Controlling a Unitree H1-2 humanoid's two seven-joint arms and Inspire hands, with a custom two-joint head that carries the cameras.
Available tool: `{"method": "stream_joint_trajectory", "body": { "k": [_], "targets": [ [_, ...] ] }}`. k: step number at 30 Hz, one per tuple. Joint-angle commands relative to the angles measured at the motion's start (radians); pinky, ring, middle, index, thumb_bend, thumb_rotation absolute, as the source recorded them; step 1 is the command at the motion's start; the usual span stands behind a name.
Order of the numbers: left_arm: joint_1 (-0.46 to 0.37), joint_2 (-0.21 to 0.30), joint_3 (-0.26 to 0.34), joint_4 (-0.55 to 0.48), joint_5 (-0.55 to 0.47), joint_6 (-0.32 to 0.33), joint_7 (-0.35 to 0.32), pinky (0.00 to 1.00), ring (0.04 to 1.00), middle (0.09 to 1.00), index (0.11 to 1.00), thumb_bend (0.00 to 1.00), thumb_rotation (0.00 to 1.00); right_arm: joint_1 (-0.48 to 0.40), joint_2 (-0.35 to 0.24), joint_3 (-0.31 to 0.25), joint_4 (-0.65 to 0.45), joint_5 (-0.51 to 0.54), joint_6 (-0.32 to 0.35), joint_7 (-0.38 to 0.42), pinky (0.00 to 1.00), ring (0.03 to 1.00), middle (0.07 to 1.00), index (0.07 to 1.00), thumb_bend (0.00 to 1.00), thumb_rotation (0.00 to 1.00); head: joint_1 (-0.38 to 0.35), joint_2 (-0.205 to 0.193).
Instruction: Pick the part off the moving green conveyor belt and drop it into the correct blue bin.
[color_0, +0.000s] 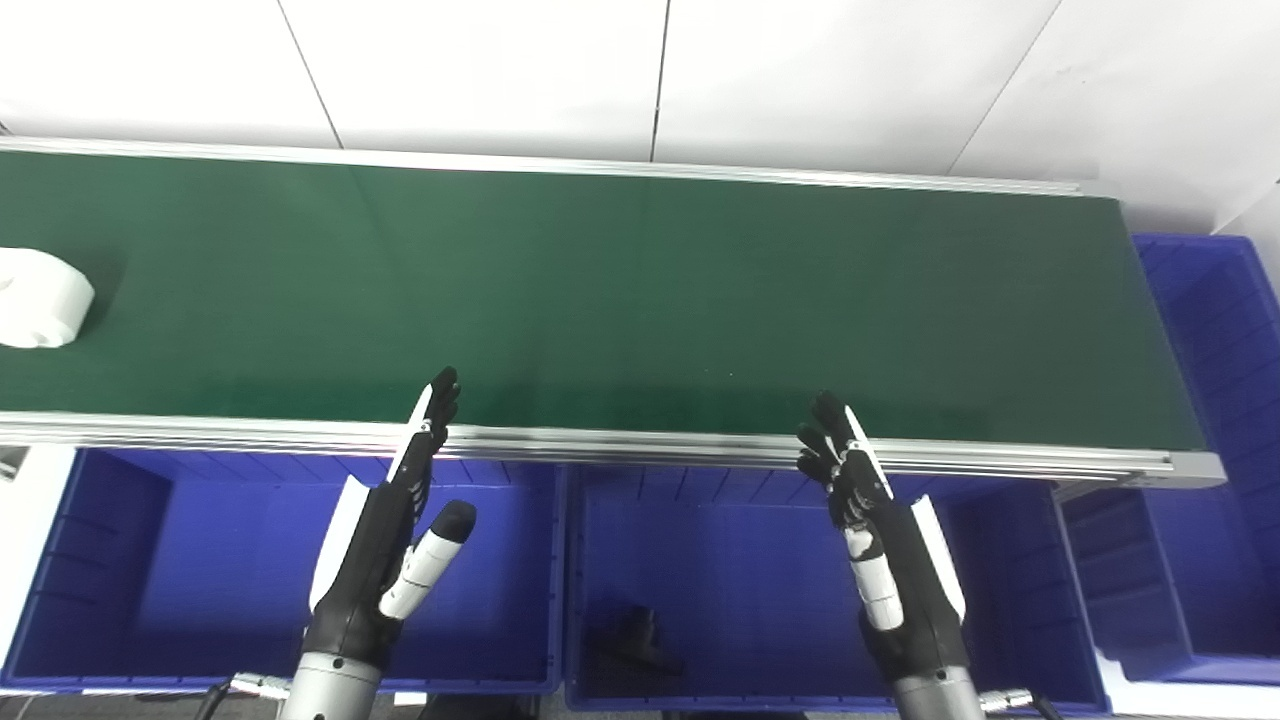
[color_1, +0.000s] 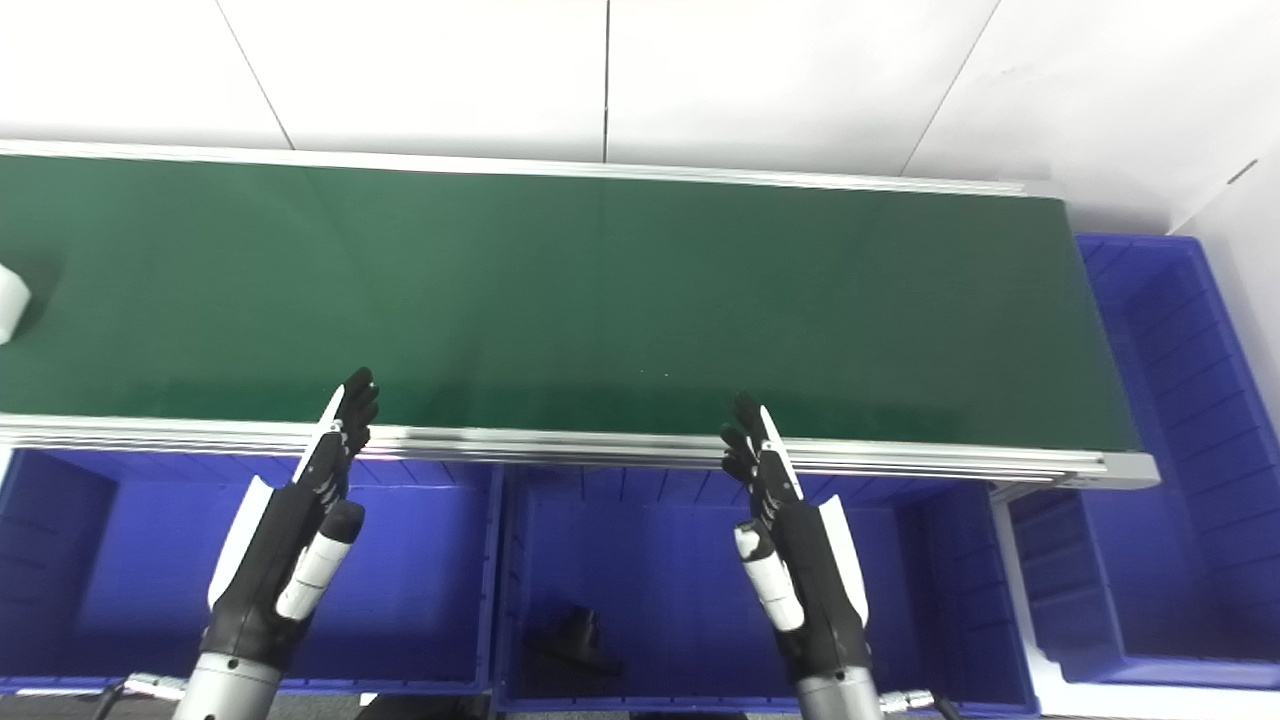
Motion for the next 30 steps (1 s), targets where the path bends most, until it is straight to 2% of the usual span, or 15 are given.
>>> {"method": "stream_joint_trajectory", "body": {
  "k": [1, 8, 30],
  "targets": [
    [0.007, 0.007, -0.004, -0.028, 0.0, -0.008, -0.001, 1.0, 1.0, 1.0, 1.0, 0.8, 1.0, 0.002, 0.002, 0.001, -0.038, 0.009, 0.003, -0.001, 0.92, 0.946, 0.979, 0.984, 0.94, 1.0, 0.001, -0.001],
    [0.009, 0.007, -0.005, -0.034, 0.004, 0.007, -0.006, 1.0, 1.0, 1.0, 1.0, 0.8, 1.0, 0.001, 0.002, 0.0, -0.035, 0.008, -0.001, -0.001, 0.91, 0.947, 0.979, 0.985, 0.94, 1.0, -0.001, -0.001],
    [-0.003, 0.008, -0.006, -0.013, 0.018, -0.018, 0.001, 1.0, 0.998, 1.0, 1.0, 0.8, 1.0, -0.005, -0.002, 0.001, -0.025, 0.008, -0.003, 0.001, 0.92, 0.947, 0.983, 0.987, 0.93, 1.0, 0.001, -0.005]
  ]
}}
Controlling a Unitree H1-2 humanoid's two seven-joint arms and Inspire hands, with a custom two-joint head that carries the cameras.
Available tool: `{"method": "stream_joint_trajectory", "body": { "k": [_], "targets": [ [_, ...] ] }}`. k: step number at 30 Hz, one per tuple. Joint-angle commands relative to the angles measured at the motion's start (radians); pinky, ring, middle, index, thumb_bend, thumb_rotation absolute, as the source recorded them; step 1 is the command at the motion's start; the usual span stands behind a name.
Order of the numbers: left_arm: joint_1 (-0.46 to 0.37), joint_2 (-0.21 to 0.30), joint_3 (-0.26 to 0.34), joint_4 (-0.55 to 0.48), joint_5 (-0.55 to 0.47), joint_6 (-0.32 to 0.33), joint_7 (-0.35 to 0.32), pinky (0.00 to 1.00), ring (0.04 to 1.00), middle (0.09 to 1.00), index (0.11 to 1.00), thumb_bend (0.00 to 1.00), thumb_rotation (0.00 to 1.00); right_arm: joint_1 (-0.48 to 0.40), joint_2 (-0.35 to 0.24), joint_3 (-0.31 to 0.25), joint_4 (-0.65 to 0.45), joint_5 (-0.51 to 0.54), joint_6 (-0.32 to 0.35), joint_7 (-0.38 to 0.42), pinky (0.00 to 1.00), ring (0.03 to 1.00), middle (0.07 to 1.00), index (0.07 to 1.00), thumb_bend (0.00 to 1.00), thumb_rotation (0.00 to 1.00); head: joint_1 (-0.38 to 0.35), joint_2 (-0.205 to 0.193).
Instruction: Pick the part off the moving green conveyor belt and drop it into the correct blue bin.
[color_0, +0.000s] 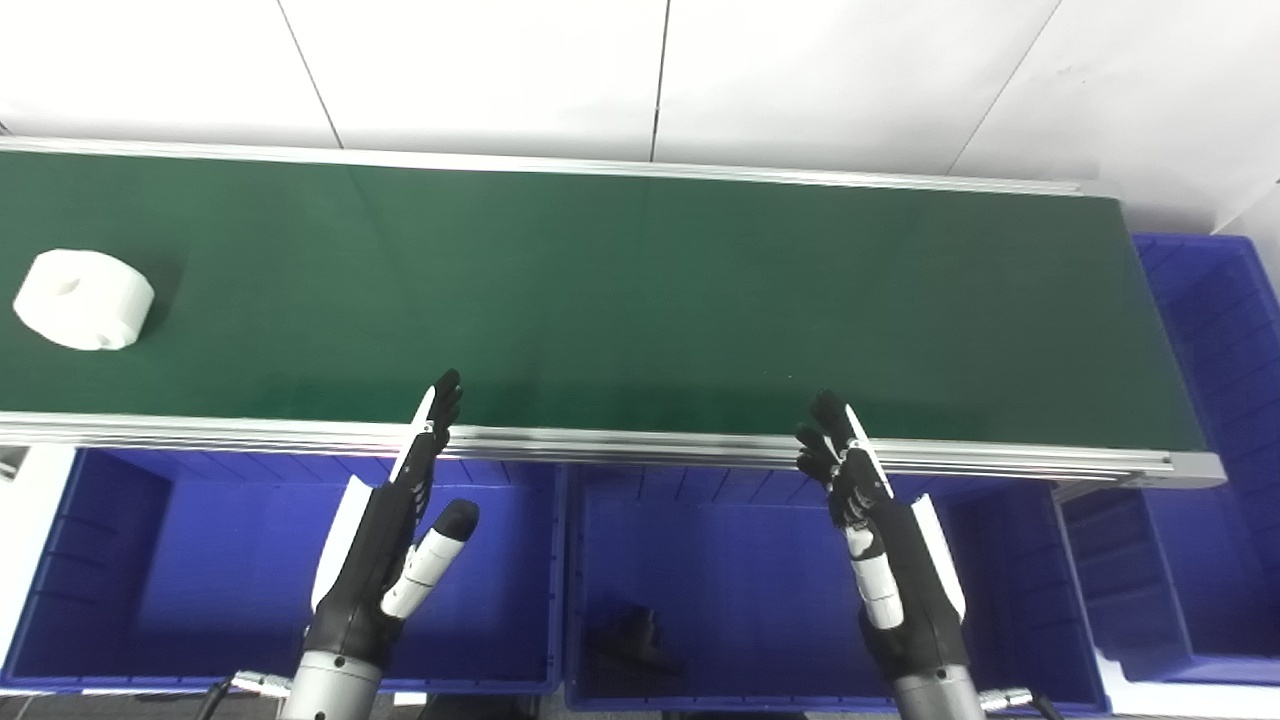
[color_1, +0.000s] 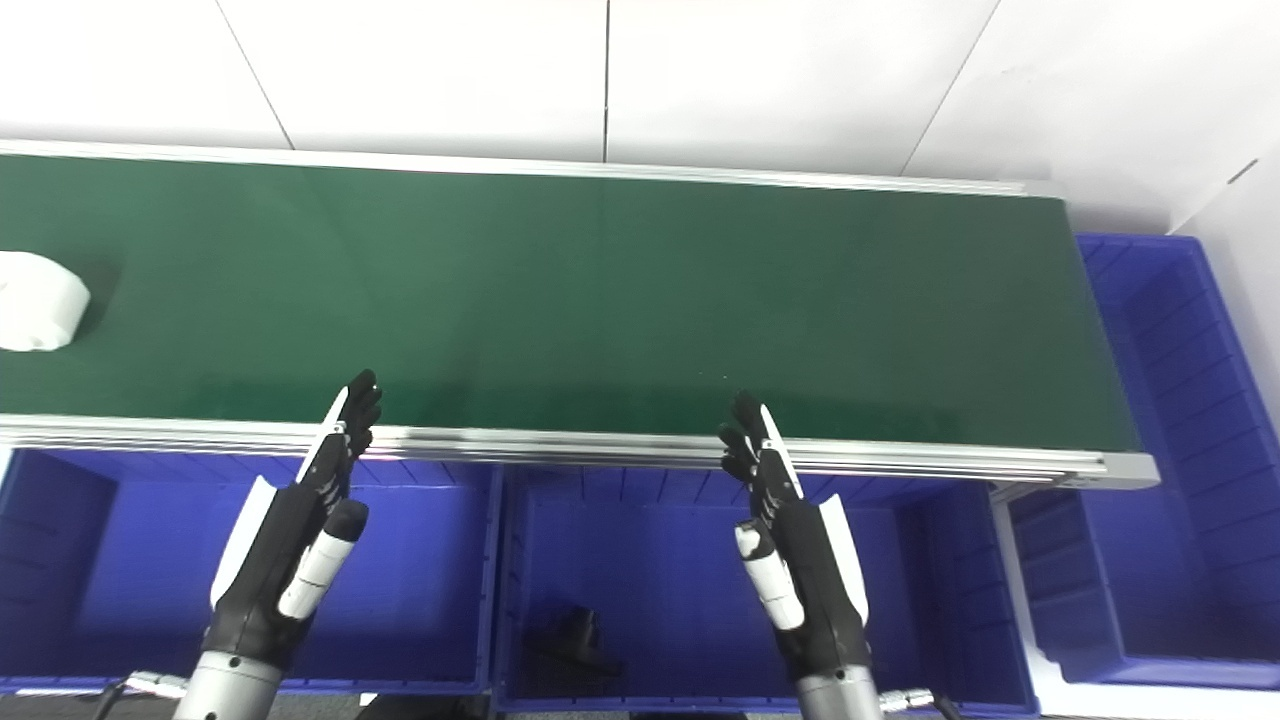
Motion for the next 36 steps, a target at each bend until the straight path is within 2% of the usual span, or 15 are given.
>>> {"method": "stream_joint_trajectory", "body": {
  "k": [1, 5, 8, 10, 11, 12, 13, 16, 18, 21, 23, 27, 30, 31, 36],
  "targets": [
    [0.001, 0.007, -0.006, -0.013, 0.01, -0.033, 0.005, 1.0, 0.999, 1.0, 1.0, 0.79, 1.0, -0.002, -0.001, 0.001, -0.024, 0.008, -0.005, 0.001, 0.92, 0.947, 0.983, 0.985, 0.93, 1.0, 0.001, 0.0],
    [0.001, 0.008, -0.008, -0.008, 0.008, -0.038, 0.005, 1.0, 1.0, 1.0, 1.0, 0.79, 1.0, -0.002, -0.002, 0.0, -0.02, 0.01, -0.008, 0.0, 0.92, 0.949, 0.984, 0.986, 0.93, 1.0, 0.011, -0.013],
    [0.003, 0.002, -0.014, 0.009, 0.02, -0.053, 0.012, 1.0, 0.995, 1.0, 1.0, 0.79, 1.0, -0.002, -0.01, -0.005, -0.003, 0.017, -0.024, 0.002, 0.92, 0.952, 0.987, 0.983, 0.93, 1.0, 0.064, -0.039],
    [0.005, -0.007, -0.024, 0.028, 0.03, -0.068, 0.018, 0.99, 0.993, 1.0, 1.0, 0.79, 1.0, -0.001, -0.024, -0.013, 0.012, 0.027, -0.043, 0.005, 0.92, 0.951, 0.989, 0.984, 0.93, 1.0, 0.136, -0.062],
    [0.006, -0.014, -0.031, 0.041, 0.04, -0.076, 0.023, 0.98, 0.992, 1.0, 1.0, 0.8, 1.0, -0.001, -0.033, -0.02, 0.022, 0.038, -0.054, 0.008, 0.93, 0.954, 0.991, 0.986, 0.93, 1.0, 0.198, -0.085],
    [0.006, -0.02, -0.039, 0.052, 0.045, -0.081, 0.026, 0.96, 0.989, 1.0, 1.0, 0.81, 1.0, 0.0, -0.041, -0.027, 0.03, 0.05, -0.06, 0.01, 0.94, 0.957, 0.994, 0.988, 0.93, 1.0, 0.21, -0.09],
    [0.006, -0.026, -0.05, 0.066, 0.047, -0.088, 0.028, 0.95, 0.986, 1.0, 1.0, 0.82, 0.99, 0.001, -0.05, -0.036, 0.04, 0.066, -0.07, 0.013, 0.95, 0.961, 0.997, 0.989, 0.93, 1.0, 0.268, -0.115],
    [0.003, -0.043, -0.076, 0.107, 0.047, -0.11, 0.04, 0.93, 0.987, 1.0, 1.0, 0.82, 0.94, -0.001, -0.075, -0.06, 0.074, 0.101, -0.105, 0.022, 0.95, 0.97, 1.0, 0.998, 0.93, 1.0, 0.332, -0.149],
    [-0.005, -0.064, -0.092, 0.14, 0.062, -0.133, 0.056, 0.92, 0.975, 1.0, 1.0, 0.8, 0.91, -0.007, -0.095, -0.078, 0.106, 0.122, -0.137, 0.031, 0.96, 0.981, 1.0, 1.0, 0.92, 1.0, 0.387, -0.191],
    [-0.011, -0.086, -0.113, 0.166, 0.056, -0.148, 0.069, 0.89, 0.96, 0.991, 1.0, 0.76, 0.84, -0.013, -0.112, -0.098, 0.141, 0.148, -0.161, 0.041, 0.99, 0.998, 1.0, 1.0, 0.91, 1.0, 0.414, -0.216],
    [-0.015, -0.097, -0.12, 0.178, 0.056, -0.149, 0.075, 0.86, 0.949, 0.983, 1.0, 0.76, 0.81, -0.02, -0.119, -0.108, 0.16, 0.159, -0.17, 0.047, 1.0, 1.0, 1.0, 1.0, 0.92, 1.0, 0.425, -0.23],
    [-0.018, -0.108, -0.124, 0.194, 0.053, -0.15, 0.078, 0.84, 0.95, 0.986, 1.0, 0.77, 0.78, -0.032, -0.133, -0.117, 0.197, 0.188, -0.194, 0.068, 1.0, 1.0, 1.0, 1.0, 0.91, 1.0, 0.448, -0.256],
    [-0.025, -0.113, -0.128, 0.213, 0.051, -0.162, 0.083, 0.82, 0.943, 0.98, 1.0, 0.76, 0.76, -0.04, -0.136, -0.124, 0.218, 0.196, -0.21, 0.077, 1.0, 1.0, 1.0, 1.0, 0.9, 1.0, 0.47, -0.287],
    [-0.028, -0.114, -0.129, 0.224, 0.052, -0.167, 0.087, 0.81, 0.939, 0.979, 1.0, 0.77, 0.76, -0.044, -0.137, -0.127, 0.23, 0.197, -0.218, 0.08, 1.0, 1.0, 1.0, 1.0, 0.9, 1.0, 0.481, -0.313],
    [-0.041, -0.115, -0.133, 0.265, 0.051, -0.184, 0.096, 0.8, 0.933, 0.964, 0.972, 0.79, 0.72, -0.053, -0.137, -0.132, 0.267, 0.208, -0.244, 0.094, 1.0, 1.0, 1.0, 1.0, 0.92, 1.0, 0.504, -0.352]
  ]
}}
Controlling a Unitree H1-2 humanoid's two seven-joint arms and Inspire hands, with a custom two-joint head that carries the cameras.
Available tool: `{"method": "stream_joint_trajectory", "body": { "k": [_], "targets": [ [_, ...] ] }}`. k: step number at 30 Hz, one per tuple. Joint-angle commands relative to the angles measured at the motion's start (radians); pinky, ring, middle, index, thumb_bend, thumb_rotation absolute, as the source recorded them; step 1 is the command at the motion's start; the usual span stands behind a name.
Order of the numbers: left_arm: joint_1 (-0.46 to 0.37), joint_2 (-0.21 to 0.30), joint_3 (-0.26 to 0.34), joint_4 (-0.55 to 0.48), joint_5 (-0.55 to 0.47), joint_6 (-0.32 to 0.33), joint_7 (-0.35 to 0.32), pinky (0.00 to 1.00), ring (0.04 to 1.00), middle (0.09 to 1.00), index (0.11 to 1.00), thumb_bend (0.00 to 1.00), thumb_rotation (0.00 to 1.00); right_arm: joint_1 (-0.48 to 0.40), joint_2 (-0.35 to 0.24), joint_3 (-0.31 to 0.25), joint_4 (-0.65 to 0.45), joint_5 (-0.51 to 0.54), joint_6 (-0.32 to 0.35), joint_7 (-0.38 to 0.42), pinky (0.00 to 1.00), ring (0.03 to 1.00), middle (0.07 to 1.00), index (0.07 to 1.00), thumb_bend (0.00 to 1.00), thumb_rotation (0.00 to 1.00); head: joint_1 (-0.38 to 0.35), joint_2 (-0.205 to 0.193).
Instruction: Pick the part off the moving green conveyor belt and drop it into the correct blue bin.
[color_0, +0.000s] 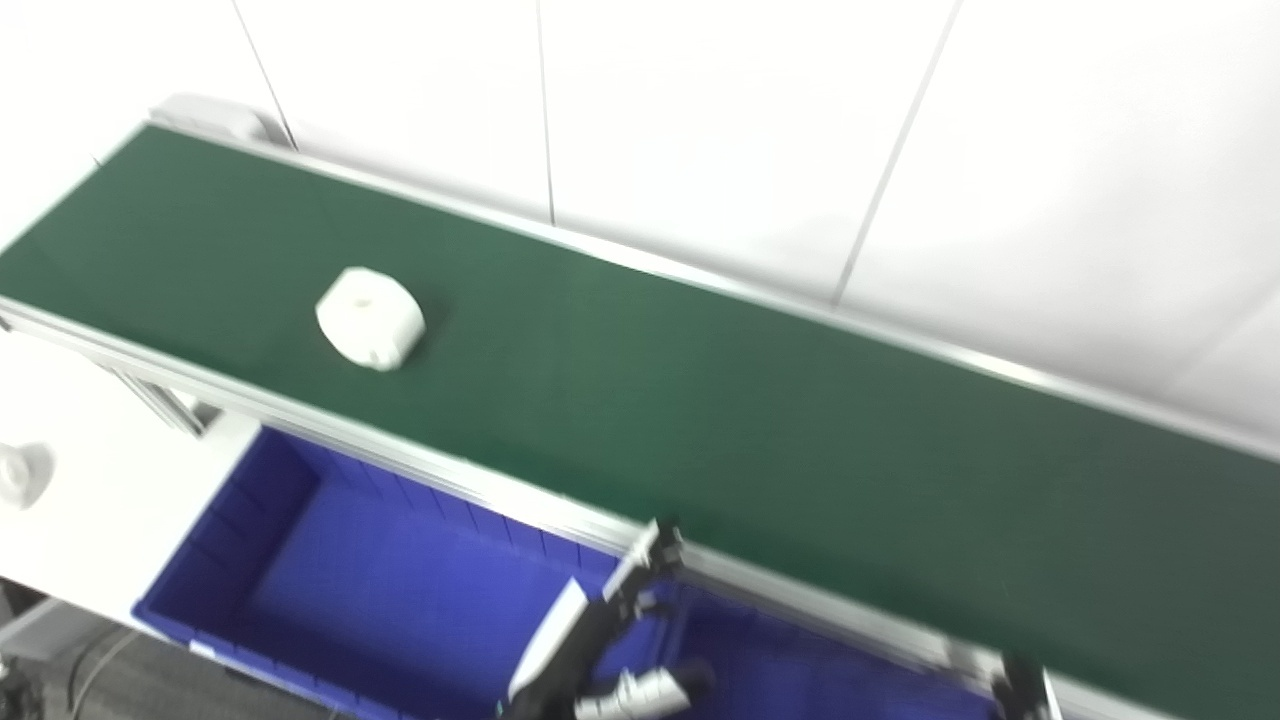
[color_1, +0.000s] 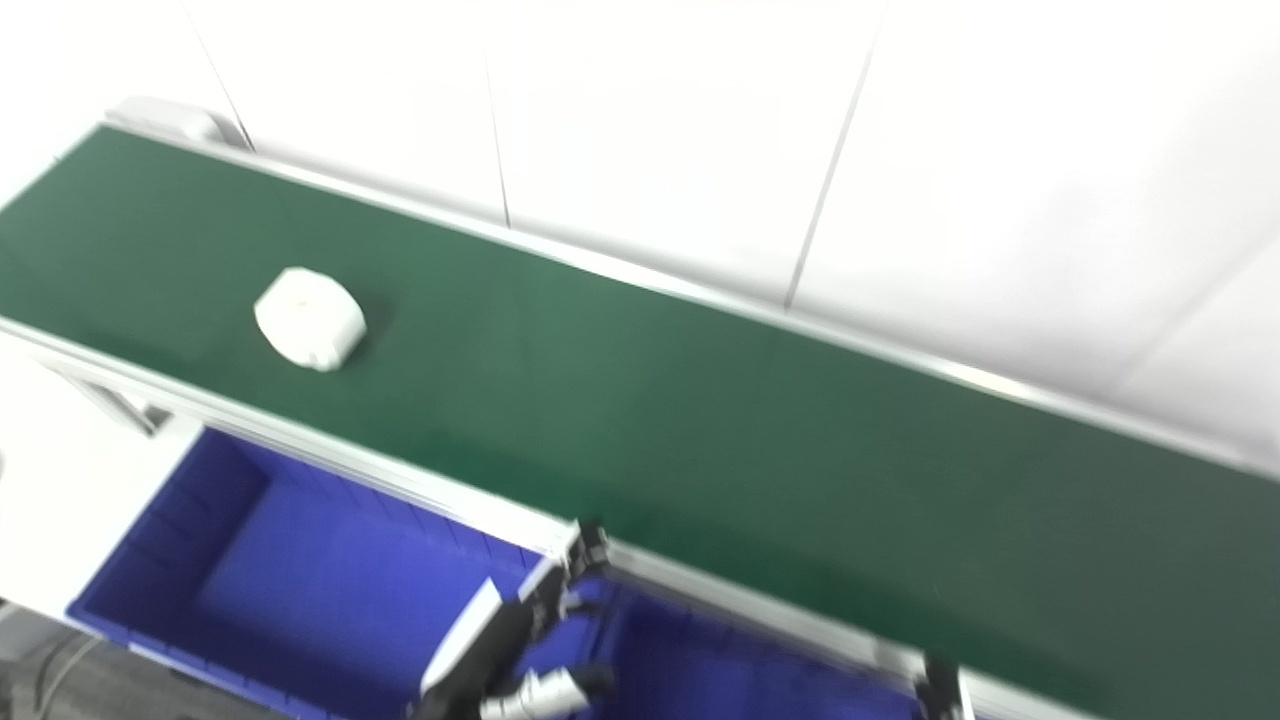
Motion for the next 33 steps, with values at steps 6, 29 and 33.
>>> {"method": "stream_joint_trajectory", "body": {
  "k": [6, 29, 33],
  "targets": [
    [-0.02, -0.001, -0.008, 0.03, 0.001, -0.058, 0.02, 0.74, 0.897, 0.955, 0.948, 0.82, 0.73, -0.019, -0.003, -0.011, 0.048, 0.04, -0.101, 0.031, 1.0, 1.0, 1.0, 1.0, 0.94, 1.0, 0.017, -0.035],
    [-0.488, 0.499, 0.26, -0.281, 0.393, 0.088, -0.285, 0.78, 0.829, 0.868, 0.824, 0.97, 0.32, -0.024, -0.006, -0.009, -0.002, 0.067, -0.024, 0.037, 1.0, 1.0, 1.0, 1.0, 0.94, 1.0, 0.061, 0.017],
    [-0.57, 0.58, 0.263, -0.177, 0.44, 0.087, -0.307, 0.8, 0.832, 0.856, 0.819, 1.0, 0.23, -0.033, -0.008, -0.004, -0.005, 0.072, -0.022, 0.04, 1.0, 1.0, 1.0, 1.0, 0.93, 1.0, 0.058, 0.022]
  ]
}}
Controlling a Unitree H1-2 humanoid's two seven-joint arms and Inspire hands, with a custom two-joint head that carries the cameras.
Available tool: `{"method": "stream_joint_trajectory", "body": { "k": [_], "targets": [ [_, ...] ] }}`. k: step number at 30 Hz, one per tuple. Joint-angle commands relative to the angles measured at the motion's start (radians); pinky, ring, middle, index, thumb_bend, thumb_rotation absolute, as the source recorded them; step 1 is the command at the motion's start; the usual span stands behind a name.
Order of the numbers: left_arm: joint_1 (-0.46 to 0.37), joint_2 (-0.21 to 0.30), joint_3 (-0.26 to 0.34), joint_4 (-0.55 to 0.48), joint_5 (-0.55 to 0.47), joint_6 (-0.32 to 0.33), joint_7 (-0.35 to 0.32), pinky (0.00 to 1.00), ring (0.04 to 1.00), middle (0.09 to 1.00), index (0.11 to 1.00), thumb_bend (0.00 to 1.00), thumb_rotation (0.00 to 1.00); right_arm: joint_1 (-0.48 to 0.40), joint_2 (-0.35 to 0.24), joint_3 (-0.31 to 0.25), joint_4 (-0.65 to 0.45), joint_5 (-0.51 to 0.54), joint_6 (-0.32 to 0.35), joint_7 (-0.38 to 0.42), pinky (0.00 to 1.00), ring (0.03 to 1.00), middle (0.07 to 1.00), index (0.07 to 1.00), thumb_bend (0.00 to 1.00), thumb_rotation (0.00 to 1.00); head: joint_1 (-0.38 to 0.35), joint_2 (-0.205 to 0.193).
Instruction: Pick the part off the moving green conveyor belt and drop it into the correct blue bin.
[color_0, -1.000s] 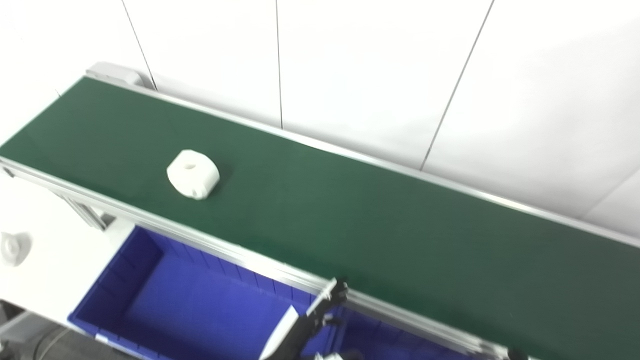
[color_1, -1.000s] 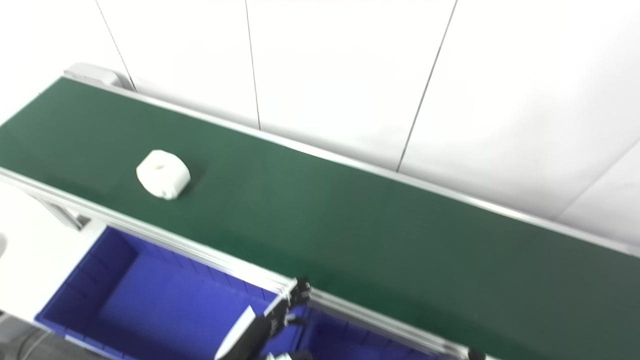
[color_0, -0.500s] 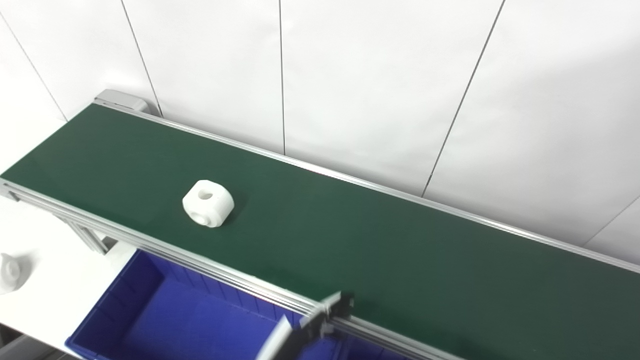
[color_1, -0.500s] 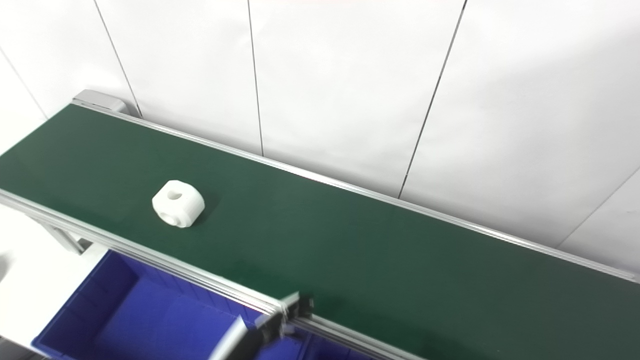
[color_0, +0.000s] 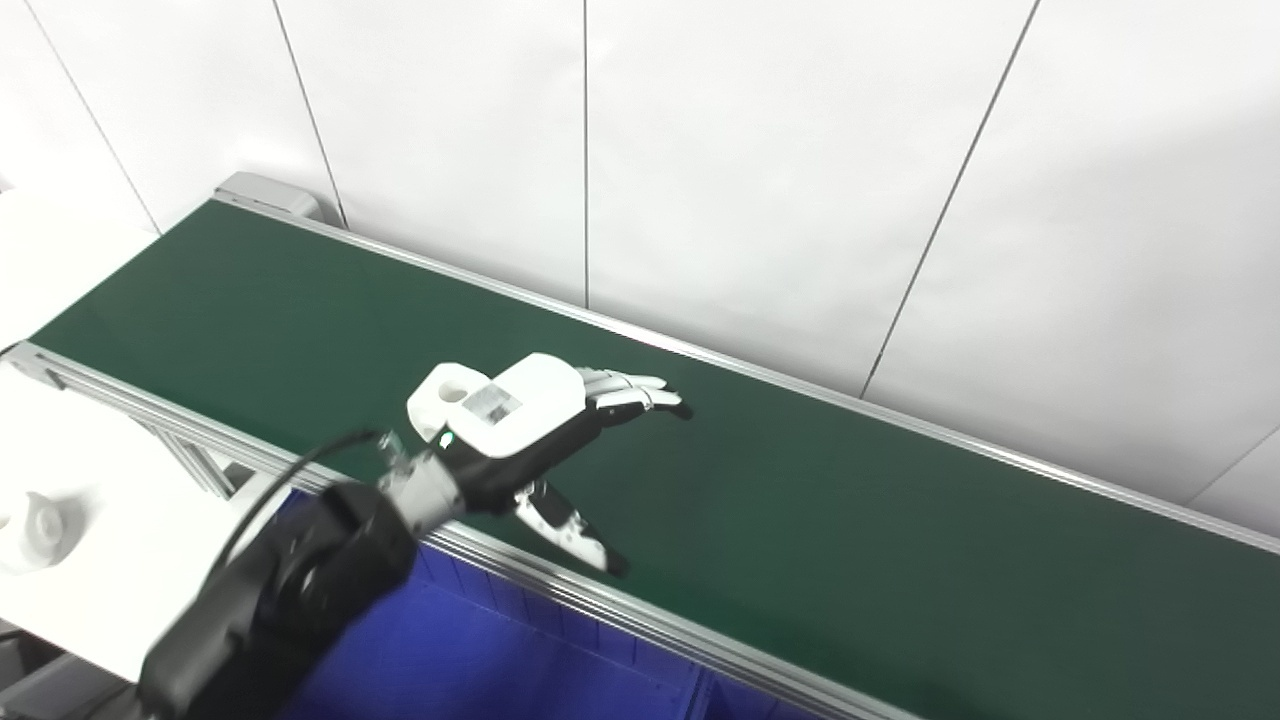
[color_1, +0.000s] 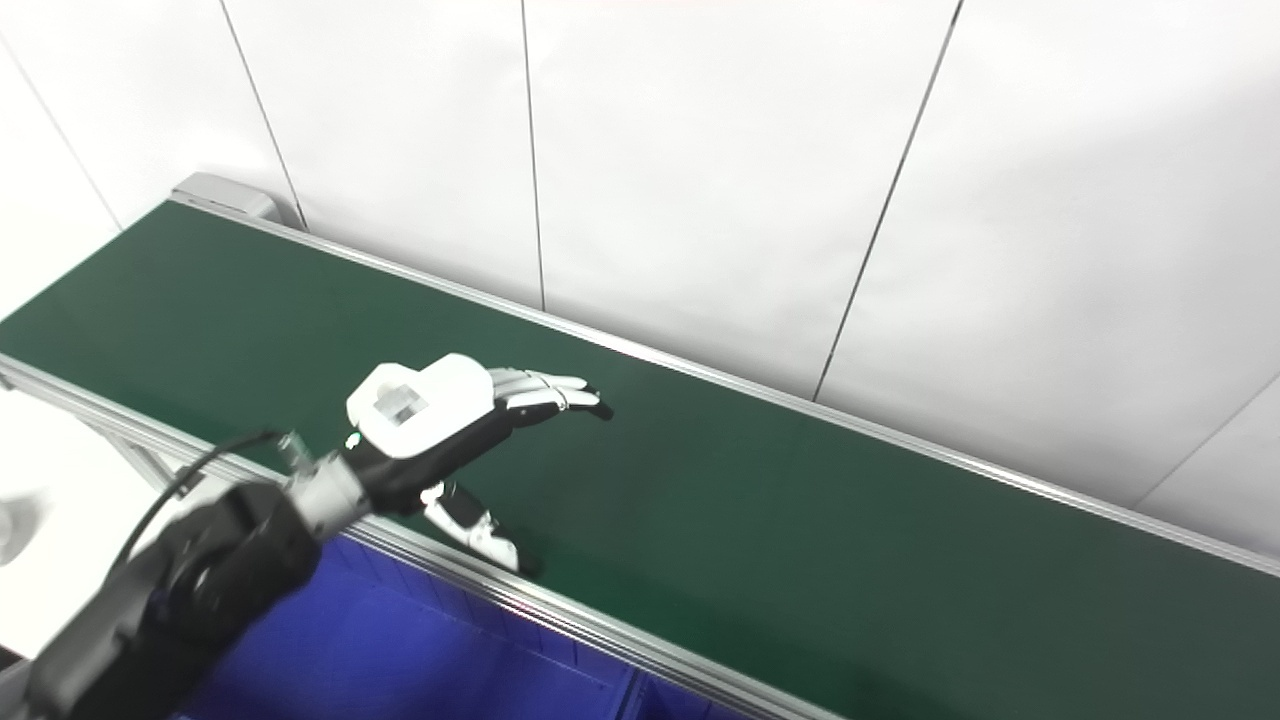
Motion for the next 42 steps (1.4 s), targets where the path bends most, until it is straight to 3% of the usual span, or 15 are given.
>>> {"method": "stream_joint_trajectory", "body": {
  "k": [1, 16, 25, 27, 31, 33, 36, 39, 42],
  "targets": [
    [-0.04, 0.037, 0.011, 0.019, 0.027, 0.0, 0.005, 0.8, 0.832, 0.855, 0.819, 1.0, 0.23, -0.008, -0.005, -0.001, -0.025, 0.013, -0.012, 0.017, 1.0, 1.0, 1.0, 1.0, 0.92, 1.0, -0.002, 0.001],
    [-0.182, 0.083, -0.029, 0.356, 0.108, -0.011, 0.041, 0.82, 0.845, 0.854, 0.827, 0.98, 0.3, -0.013, 0.005, 0.003, -0.033, 0.0, 0.01, 0.016, 1.0, 1.0, 1.0, 1.0, 0.93, 1.0, -0.018, 0.012],
    [-0.207, 0.084, -0.063, 0.446, 0.159, 0.024, 0.082, 0.83, 0.861, 0.866, 0.843, 0.97, 0.34, -0.001, 0.004, -0.001, -0.049, -0.015, 0.024, 0.012, 1.0, 1.0, 1.0, 1.0, 0.95, 1.0, -0.026, 0.021],
    [-0.21, 0.087, -0.072, 0.451, 0.167, 0.032, 0.076, 0.84, 0.866, 0.87, 0.845, 0.96, 0.33, 0.002, 0.002, -0.003, -0.053, -0.01, 0.028, 0.014, 1.0, 1.0, 1.0, 1.0, 0.95, 1.0, -0.025, 0.026],
    [-0.22, 0.103, -0.092, 0.446, 0.149, 0.072, -0.005, 0.88, 0.897, 0.887, 0.856, 0.96, 0.33, 0.004, -0.001, -0.002, -0.058, -0.014, 0.031, 0.016, 1.0, 1.0, 1.0, 1.0, 0.95, 1.0, -0.025, 0.029],
    [-0.225, 0.113, -0.103, 0.444, 0.155, 0.08, -0.021, 0.86, 0.883, 0.872, 0.839, 0.98, 0.33, 0.005, -0.001, 0.0, -0.06, -0.013, 0.028, 0.018, 1.0, 1.0, 1.0, 1.0, 0.93, 1.0, -0.027, 0.03],
    [-0.219, 0.114, -0.108, 0.453, 0.181, 0.054, 0.061, 0.79, 0.83, 0.826, 0.793, 0.97, 0.25, 0.006, -0.002, 0.0, -0.061, -0.01, 0.03, 0.019, 1.0, 1.0, 1.0, 1.0, 0.93, 1.0, -0.029, 0.032],
    [-0.215, 0.1, -0.116, 0.511, 0.199, -0.016, 0.217, 0.71, 0.759, 0.756, 0.724, 0.94, 0.14, 0.007, -0.002, -0.001, -0.064, -0.01, 0.035, 0.017, 1.0, 1.0, 1.0, 1.0, 0.93, 1.0, -0.032, 0.036],
    [-0.219, 0.092, -0.129, 0.549, 0.177, -0.054, 0.255, 0.55, 0.591, 0.632, 0.625, 0.87, 0.07, 0.01, -0.004, -0.002, -0.071, -0.013, 0.04, 0.017, 1.0, 1.0, 1.0, 1.0, 0.94, 1.0, -0.035, 0.041]
  ]
}}
